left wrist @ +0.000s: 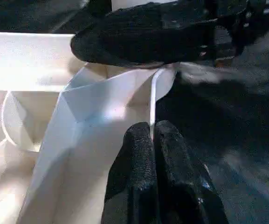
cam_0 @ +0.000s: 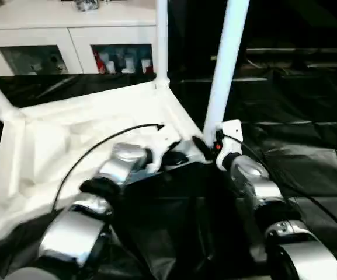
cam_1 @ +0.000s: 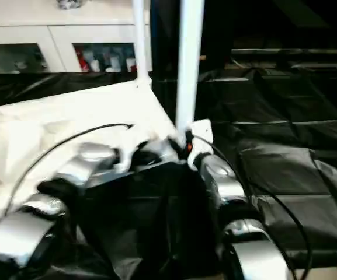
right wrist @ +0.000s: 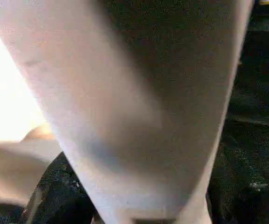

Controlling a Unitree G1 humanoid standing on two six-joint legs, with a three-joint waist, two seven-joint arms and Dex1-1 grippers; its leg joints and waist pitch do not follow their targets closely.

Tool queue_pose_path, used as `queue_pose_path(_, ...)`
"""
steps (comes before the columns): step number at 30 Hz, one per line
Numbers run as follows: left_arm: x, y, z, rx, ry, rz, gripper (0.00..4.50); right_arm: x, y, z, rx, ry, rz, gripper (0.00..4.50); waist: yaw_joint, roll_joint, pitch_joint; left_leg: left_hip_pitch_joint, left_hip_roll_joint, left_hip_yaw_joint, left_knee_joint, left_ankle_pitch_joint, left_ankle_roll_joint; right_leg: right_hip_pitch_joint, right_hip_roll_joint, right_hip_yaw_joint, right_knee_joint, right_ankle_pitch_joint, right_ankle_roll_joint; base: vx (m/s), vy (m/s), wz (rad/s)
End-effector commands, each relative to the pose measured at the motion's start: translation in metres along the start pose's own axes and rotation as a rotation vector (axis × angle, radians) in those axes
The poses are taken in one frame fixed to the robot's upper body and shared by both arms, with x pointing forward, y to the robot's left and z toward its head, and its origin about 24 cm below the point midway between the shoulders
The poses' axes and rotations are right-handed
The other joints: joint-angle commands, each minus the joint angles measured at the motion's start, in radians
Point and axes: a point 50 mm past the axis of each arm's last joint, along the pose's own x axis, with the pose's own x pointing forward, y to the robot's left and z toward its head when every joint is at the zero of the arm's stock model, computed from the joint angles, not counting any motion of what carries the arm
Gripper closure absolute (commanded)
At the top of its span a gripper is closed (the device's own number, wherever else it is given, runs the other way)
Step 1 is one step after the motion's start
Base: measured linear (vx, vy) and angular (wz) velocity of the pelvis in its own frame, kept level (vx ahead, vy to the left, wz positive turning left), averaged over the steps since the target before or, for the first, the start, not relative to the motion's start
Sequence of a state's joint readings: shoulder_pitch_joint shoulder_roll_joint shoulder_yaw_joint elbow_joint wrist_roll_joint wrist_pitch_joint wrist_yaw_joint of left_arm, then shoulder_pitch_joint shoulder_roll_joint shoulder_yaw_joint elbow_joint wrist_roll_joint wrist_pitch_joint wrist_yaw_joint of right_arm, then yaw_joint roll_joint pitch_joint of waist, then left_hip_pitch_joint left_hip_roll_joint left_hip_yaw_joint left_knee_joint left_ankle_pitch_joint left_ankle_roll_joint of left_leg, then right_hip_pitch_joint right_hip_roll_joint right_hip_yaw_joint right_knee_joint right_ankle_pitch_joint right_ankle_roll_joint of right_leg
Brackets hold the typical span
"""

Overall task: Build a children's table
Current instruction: Rotate leg to tighten

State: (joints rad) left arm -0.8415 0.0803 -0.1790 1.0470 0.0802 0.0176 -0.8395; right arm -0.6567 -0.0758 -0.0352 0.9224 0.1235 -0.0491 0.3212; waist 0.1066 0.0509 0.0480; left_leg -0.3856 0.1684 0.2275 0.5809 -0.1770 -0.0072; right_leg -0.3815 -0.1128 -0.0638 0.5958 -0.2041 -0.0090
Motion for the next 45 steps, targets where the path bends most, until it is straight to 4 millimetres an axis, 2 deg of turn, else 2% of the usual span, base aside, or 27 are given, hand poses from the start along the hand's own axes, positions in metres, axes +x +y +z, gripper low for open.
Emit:
queue_pose_path(1,0.006,0.001,0.01,-0.018,-0.045,0.059,4.5,-0.003,0.014,-0.035,-0.005,0.16,0.02,1.94,-0.003,-0.008,-0.062,0.028,0.069,-0.047,-0.081,-0.254,-0.005,0.023,-0.062,0.04,-0.067,-0.15,-0.213,0.0,0.0,0.0)
queue_pose_path(2,0.006,0.001,0.011,-0.016,-0.044,0.058,4.5,-0.003,0.015,-0.034,-0.007,0.158,0.026,1.94,-0.002,-0.01,-0.062,0.024,0.067,-0.046,-0.078,-0.236,0.012,0.026,-0.062,0.04,-0.066,-0.118,-0.215,0.0,0.0,0.0)
queue_pose_path(4,0.006,0.001,0.011,-0.006,-0.041,0.051,4.5,-0.001,0.022,-0.03,-0.016,0.132,0.083,1.94,0.001,-0.009,-0.062,0.023,0.067,-0.044,-0.076,-0.222,0.033,0.027,-0.062,0.038,-0.064,-0.101,-0.219,0.0,0.0,0.0)
queue_pose_path(5,0.006,0.001,0.012,-0.005,-0.041,0.051,4.5,-0.001,0.024,-0.029,-0.018,0.12,0.106,1.59,0.002,-0.008,-0.062,0.024,0.068,-0.044,-0.076,-0.225,0.038,0.027,-0.063,0.037,-0.066,-0.111,-0.22,0.0,0.0,0.0)
queue_pose_path(6,0.006,0.001,0.012,-0.005,-0.041,0.051,4.5,-0.001,0.024,-0.029,-0.018,0.12,0.106,1.24,0.002,-0.008,-0.062,0.024,0.069,-0.044,-0.076,-0.228,0.038,0.026,-0.062,0.037,-0.066,-0.119,-0.22,0.0,0.0,0.0)
queue_pose_path(9,0.003,0.002,0.008,0.003,-0.03,0.012,4.5,-0.002,0.028,-0.021,-0.073,0.067,0.219,1.16,0.003,-0.008,-0.06,0.024,0.069,-0.045,-0.078,-0.257,0.027,0.027,-0.063,0.037,-0.071,-0.162,-0.21,0.0,0.0,0.0)
queue_pose_path(11,-0.001,0.001,0.005,0.009,-0.025,-0.032,4.5,-0.004,0.029,-0.017,-0.065,0.032,0.295,0.8,0.005,-0.009,-0.06,0.023,0.072,-0.046,-0.079,-0.258,0.031,0.028,-0.064,0.037,-0.07,-0.158,-0.211,0.0,0.0,0.0)
queue_pose_path(14,-0.009,-0.002,-0.002,0.027,-0.006,-0.154,4.5,-0.014,0.024,-0.011,-0.144,0.017,0.461,0.8,0.007,-0.015,-0.061,0.018,0.072,-0.044,-0.075,-0.232,0.054,0.032,-0.063,0.034,-0.065,-0.12,-0.226,0.0,0.0,0.0)
queue_pose_path(16,-0.012,-0.004,-0.004,0.03,-0.007,-0.213,4.5,-0.02,0.02,-0.009,-0.196,0.016,0.55,0.8,0.01,-0.012,-0.062,0.016,0.074,-0.044,-0.071,-0.207,0.07,0.033,-0.065,0.034,-0.061,-0.093,-0.234,0.0,0.0,0.0)
queue_pose_path(20,-0.02,-0.006,-0.008,0.045,0.001,-0.304,4.5,-0.031,0.007,-0.005,-0.239,0.025,0.643,0.8,0.013,-0.013,-0.064,0.019,0.076,-0.042,-0.067,-0.19,0.09,0.032,-0.064,0.033,-0.056,-0.062,-0.264,0.0,0.0,0.0)
queue_pose_path(24,-0.032,-0.005,-0.014,0.07,0.028,-0.388,4.5,-0.044,-0.008,-0.003,-0.256,0.057,0.73,0.8,0.017,-0.014,-0.064,0.019,0.078,-0.042,-0.066,-0.18,0.104,0.031,-0.063,0.032,-0.051,-0.035,-0.276,0.0,0.0,0.0)
queue_pose_path(27,-0.035,-0.004,-0.015,0.072,0.029,-0.404,4.5,-0.046,-0.01,-0.003,-0.256,0.067,0.745,1.06,0.02,-0.011,-0.063,0.022,0.081,-0.042,-0.069,-0.203,0.091,0.027,-0.064,0.033,-0.054,-0.068,-0.279,0.0,0.0,0.0)
queue_pose_path(29,-0.039,-0.002,-0.016,0.075,0.034,-0.403,4.5,-0.047,-0.012,-0.003,-0.254,0.071,0.752,1.13,0.019,-0.014,-0.061,0.022,0.081,-0.043,-0.072,-0.228,0.07,0.028,-0.065,0.034,-0.056,-0.108,-0.272,0.0,0.0,0.0)
queue_pose_path(32,-0.042,-0.002,-0.017,0.07,0.036,-0.411,4.5,-0.048,-0.012,-0.004,-0.231,0.074,0.764,1.47,0.019,-0.014,-0.062,0.024,0.081,-0.043,-0.073,-0.229,0.059,0.027,-0.065,0.035,-0.055,-0.106,-0.271,0.0,0.0,0.0)
queue_pose_path(36,-0.042,-0.001,-0.017,0.067,0.033,-0.409,4.5,-0.049,-0.01,-0.005,-0.22,0.079,0.776,1.73,0.02,-0.016,-0.065,0.021,0.079,-0.042,-0.068,-0.192,0.073,0.028,-0.065,0.034,-0.049,-0.054,-0.276,0.0,0.0,0.0)
queue_pose_path(37,-0.042,-0.001,-0.017,0.064,0.031,-0.405,4.5,-0.049,-0.008,-0.008,-0.215,0.084,0.785,1.77,0.021,-0.019,-0.066,0.021,0.078,-0.041,-0.066,-0.176,0.081,0.029,-0.065,0.034,-0.048,-0.036,-0.276,0.0,0.0,0.0)
queue_pose_path(40,-0.041,-0.001,-0.017,0.062,0.027,-0.387,4.5,-0.049,-0.008,-0.009,-0.199,0.09,0.779,1.8,0.023,-0.02,-0.065,0.02,0.078,-0.041,-0.064,-0.169,0.091,0.029,-0.066,0.033,-0.048,-0.046,-0.276,0.0,0.0,0.0)
queue_pose_path(41,-0.039,0.0,-0.016,0.061,0.022,-0.364,4.5,-0.049,-0.008,-0.011,-0.187,0.096,0.762,1.8,0.022,-0.024,-0.064,0.019,0.079,-0.041,-0.065,-0.172,0.09,0.029,-0.066,0.033,-0.05,-0.06,-0.273,0.0,0.0,0.0)
queue_pose_path(42,-0.035,0.003,-0.013,0.041,0.004,-0.292,4.5,-0.044,-0.01,-0.018,-0.16,0.119,0.646,1.81,0.023,-0.027,-0.063,0.02,0.079,-0.041,-0.066,-0.173,0.089,0.028,-0.066,0.033,-0.051,-0.071,-0.272,0.0,0.0,0.0)
queue_pose_path(43,-0.031,0.005,-0.011,0.029,-0.008,-0.236,4.5,-0.04,-0.013,-0.024,-0.149,0.138,0.536,1.82,0.021,-0.022,-0.062,0.021,0.081,-0.042,-0.069,-0.183,0.076,0.024,-0.066,0.035,-0.052,-0.098,-0.267,0.0,0.0,0.0)
queue_pose_path(44,-0.028,0.006,-0.009,0.021,-0.014,-0.196,4.5,-0.037,-0.015,-0.028,-0.137,0.15,0.457,1.82,0.015,-0.028,-0.058,0.023,0.079,-0.042,-0.074,-0.216,0.048,0.02,-0.067,0.036,-0.058,-0.153,-0.261,0.0,0.0,0.0)
queue_pose_path(45,-0.028,0.006,-0.009,0.02,-0.015,-0.185,4.5,-0.036,-0.016,-0.03,-0.133,0.153,0.436,1.82,0.014,-0.027,-0.057,0.024,0.077,-0.044,-0.075,-0.236,0.036,0.021,-0.068,0.036,-0.062,-0.187,-0.255,0.0,0.0,0.0)
